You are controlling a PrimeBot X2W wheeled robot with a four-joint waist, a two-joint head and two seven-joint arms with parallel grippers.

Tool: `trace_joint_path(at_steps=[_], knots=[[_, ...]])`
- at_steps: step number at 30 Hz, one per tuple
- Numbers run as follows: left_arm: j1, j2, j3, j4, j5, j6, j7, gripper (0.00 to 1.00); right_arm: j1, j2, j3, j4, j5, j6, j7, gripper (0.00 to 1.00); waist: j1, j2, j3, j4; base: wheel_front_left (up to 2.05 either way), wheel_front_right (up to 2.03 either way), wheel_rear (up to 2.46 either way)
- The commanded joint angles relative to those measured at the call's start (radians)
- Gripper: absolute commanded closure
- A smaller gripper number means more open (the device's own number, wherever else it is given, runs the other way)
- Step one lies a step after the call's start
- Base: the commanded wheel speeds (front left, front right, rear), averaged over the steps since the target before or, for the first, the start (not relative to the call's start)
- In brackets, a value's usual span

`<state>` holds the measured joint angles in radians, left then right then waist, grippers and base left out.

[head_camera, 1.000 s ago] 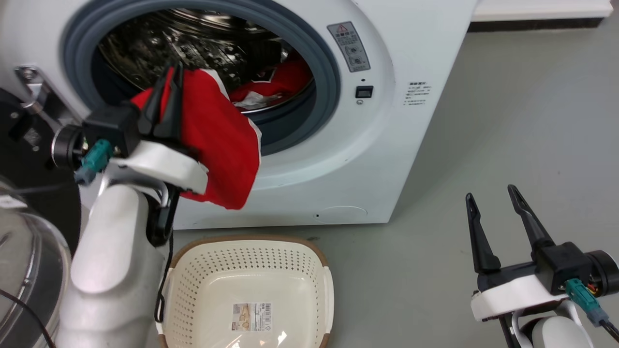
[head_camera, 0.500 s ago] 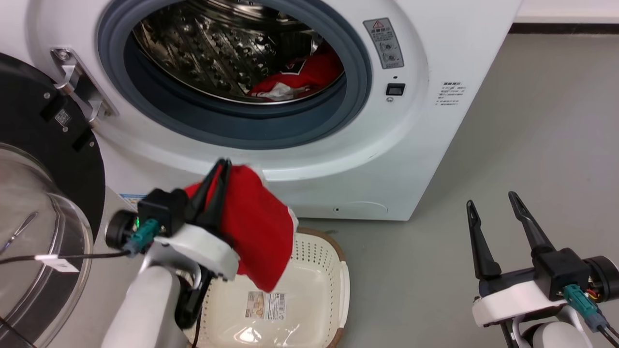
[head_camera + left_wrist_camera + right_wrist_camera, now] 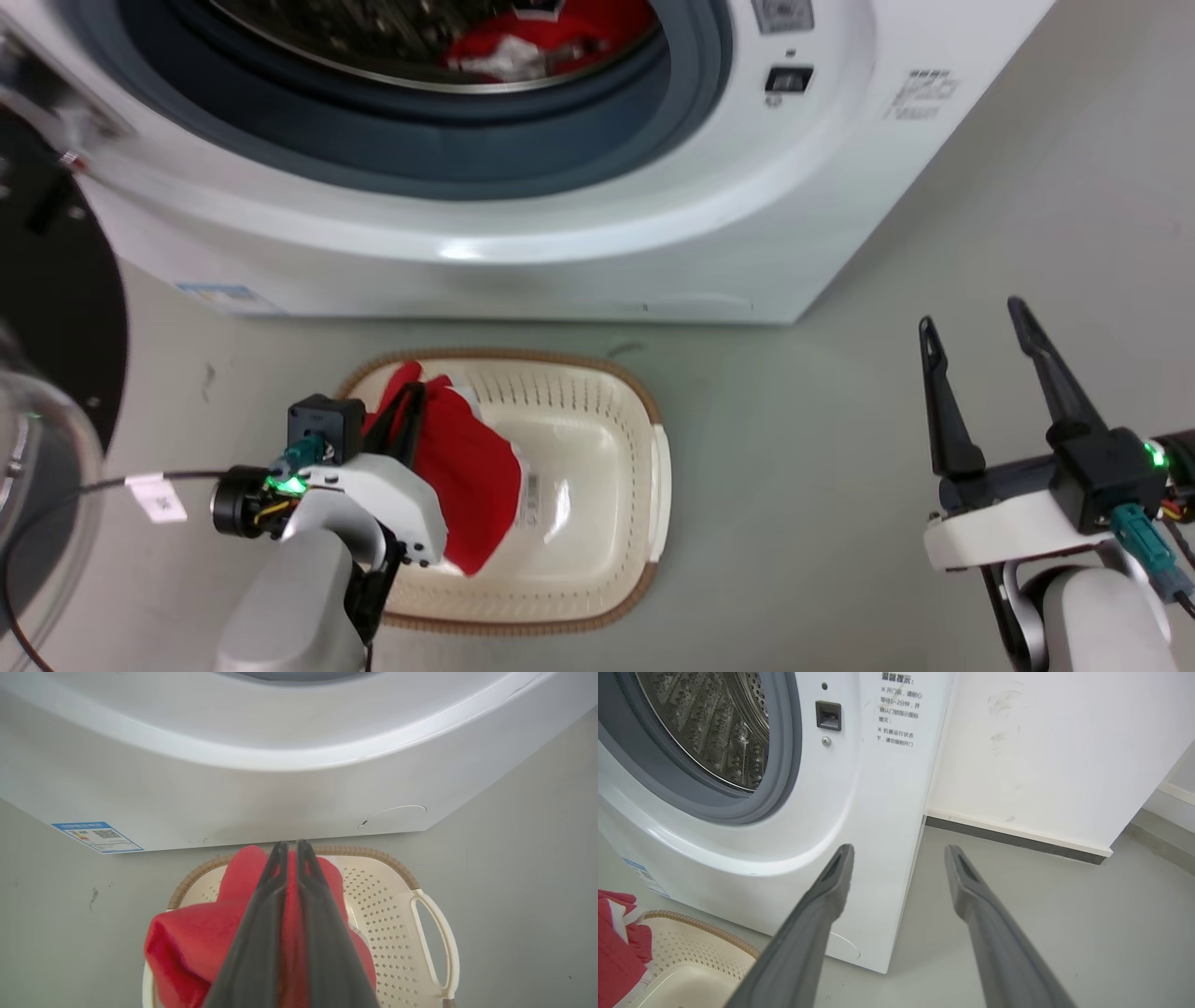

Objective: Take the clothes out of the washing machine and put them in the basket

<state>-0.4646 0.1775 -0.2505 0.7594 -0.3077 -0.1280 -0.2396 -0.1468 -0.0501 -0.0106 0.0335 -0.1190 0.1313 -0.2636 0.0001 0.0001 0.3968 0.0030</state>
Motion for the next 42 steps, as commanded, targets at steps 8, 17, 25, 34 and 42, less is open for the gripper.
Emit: trace_joint_path(at_steps=[8, 17, 25, 34, 42], knots=[[-0.174, -0.003, -0.008, 0.237, 0.047, 0.023, -0.027, 1.00, -0.065, 0.000, -0.012, -0.064, 0.010, -0.001, -0.002, 0.00, -0.0001, -0.0001, 0.231, -0.050, 0.00, 0.00, 0.00], [-0.257, -0.012, 0.019, 0.292, 0.067, 0.037, -0.027, 1.00, -0.104, 0.000, -0.022, -0.112, 0.014, -0.001, -0.002, 0.00, -0.0001, -0.0001, 0.354, -0.068, 0.00, 0.00, 0.00], [-0.278, -0.023, 0.025, 0.325, 0.083, 0.027, -0.026, 1.00, -0.091, 0.000, -0.025, -0.133, -0.004, -0.001, -0.002, 0.00, -0.0001, -0.0001, 0.386, -0.059, 0.00, 0.00, 0.00], [-0.239, -0.046, 0.038, 0.318, 0.093, 0.022, -0.026, 0.00, -0.078, 0.000, -0.022, -0.111, -0.022, -0.001, -0.002, 0.00, -0.0001, -0.0001, 0.327, -0.031, 0.00, 0.00, 0.00], [-0.135, -0.035, 0.045, 0.202, 0.111, 0.007, -0.026, 0.00, -0.065, 0.000, -0.011, -0.060, -0.002, -0.001, -0.002, 0.00, -0.0001, -0.0001, 0.189, -0.023, 0.00, 0.00, 0.00]])
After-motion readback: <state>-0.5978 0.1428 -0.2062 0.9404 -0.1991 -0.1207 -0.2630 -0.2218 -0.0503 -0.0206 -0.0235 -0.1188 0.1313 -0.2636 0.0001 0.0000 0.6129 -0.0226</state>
